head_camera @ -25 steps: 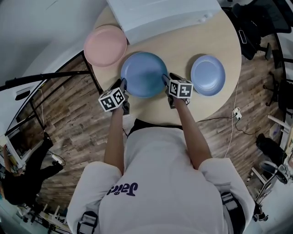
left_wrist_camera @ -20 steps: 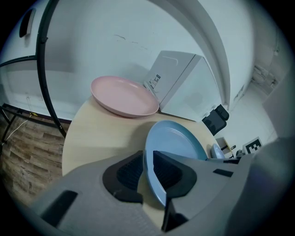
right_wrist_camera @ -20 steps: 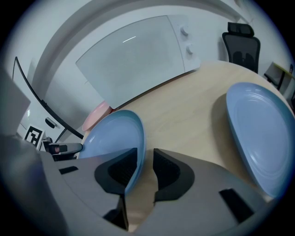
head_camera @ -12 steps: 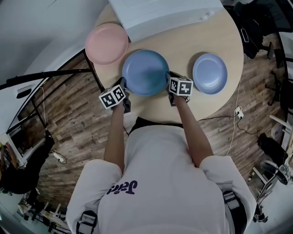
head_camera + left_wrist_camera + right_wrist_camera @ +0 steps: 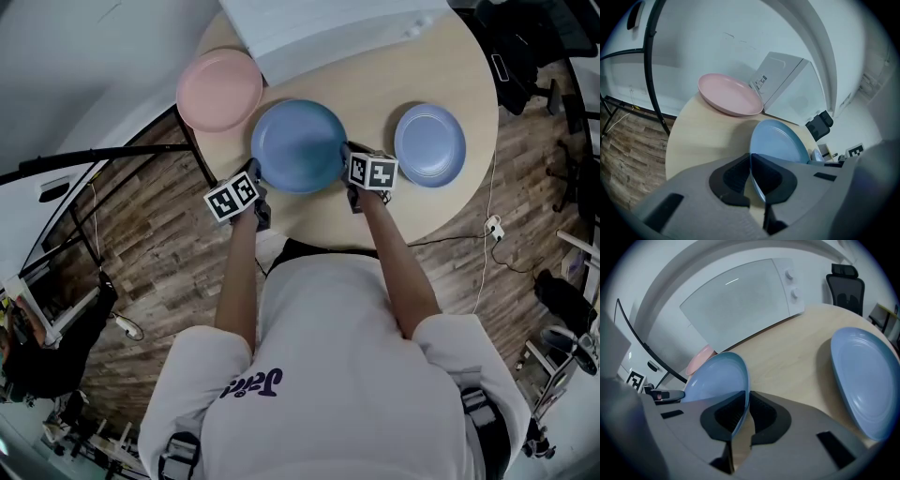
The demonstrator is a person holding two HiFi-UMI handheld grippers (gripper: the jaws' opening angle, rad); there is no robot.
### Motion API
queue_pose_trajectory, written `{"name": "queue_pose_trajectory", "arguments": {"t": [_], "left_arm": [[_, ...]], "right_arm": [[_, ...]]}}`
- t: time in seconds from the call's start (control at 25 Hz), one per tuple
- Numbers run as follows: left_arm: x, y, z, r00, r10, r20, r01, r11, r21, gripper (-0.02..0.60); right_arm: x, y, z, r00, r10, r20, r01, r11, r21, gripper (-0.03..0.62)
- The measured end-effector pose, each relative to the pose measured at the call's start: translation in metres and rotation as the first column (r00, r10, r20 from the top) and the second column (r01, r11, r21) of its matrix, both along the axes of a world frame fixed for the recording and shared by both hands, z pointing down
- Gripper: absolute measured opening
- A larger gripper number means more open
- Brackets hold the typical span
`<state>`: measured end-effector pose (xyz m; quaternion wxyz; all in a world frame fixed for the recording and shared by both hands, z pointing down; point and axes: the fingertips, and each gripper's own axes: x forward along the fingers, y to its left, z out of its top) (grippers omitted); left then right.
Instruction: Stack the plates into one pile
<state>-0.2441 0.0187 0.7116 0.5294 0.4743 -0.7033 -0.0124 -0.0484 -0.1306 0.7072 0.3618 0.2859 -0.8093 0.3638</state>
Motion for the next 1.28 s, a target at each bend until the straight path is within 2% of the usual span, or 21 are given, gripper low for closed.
{"name": "queue_pose_trajectory", "arguments": {"t": [0.36, 0.72, 0.96, 1.28], "left_arm": [[0.014, -0.016, -0.026, 0.999, 0.045, 0.012, -0.045, 0.998, 0.038, 0.025], [0.065, -0.075, -0.047, 0.98, 0.197, 0.023, -0.198, 0.977, 0.081, 0.025], [0.119, -0.128, -0.06, 0.942, 0.334, 0.035, -0.336, 0.935, 0.109, 0.025], [0.202, -0.193, -0.072, 0.866, 0.498, 0.052, -0.5, 0.857, 0.125, 0.025]], "right_arm": [[0.019, -0.01, -0.025, 0.997, 0.066, 0.03, -0.067, 0.997, 0.04, 0.037], [0.085, -0.041, -0.049, 0.972, 0.226, 0.072, -0.231, 0.969, 0.086, 0.035], [0.157, -0.061, -0.055, 0.926, 0.375, 0.052, -0.378, 0.919, 0.109, 0.034], [0.252, -0.082, -0.059, 0.831, 0.554, 0.05, -0.556, 0.823, 0.119, 0.034]]}}
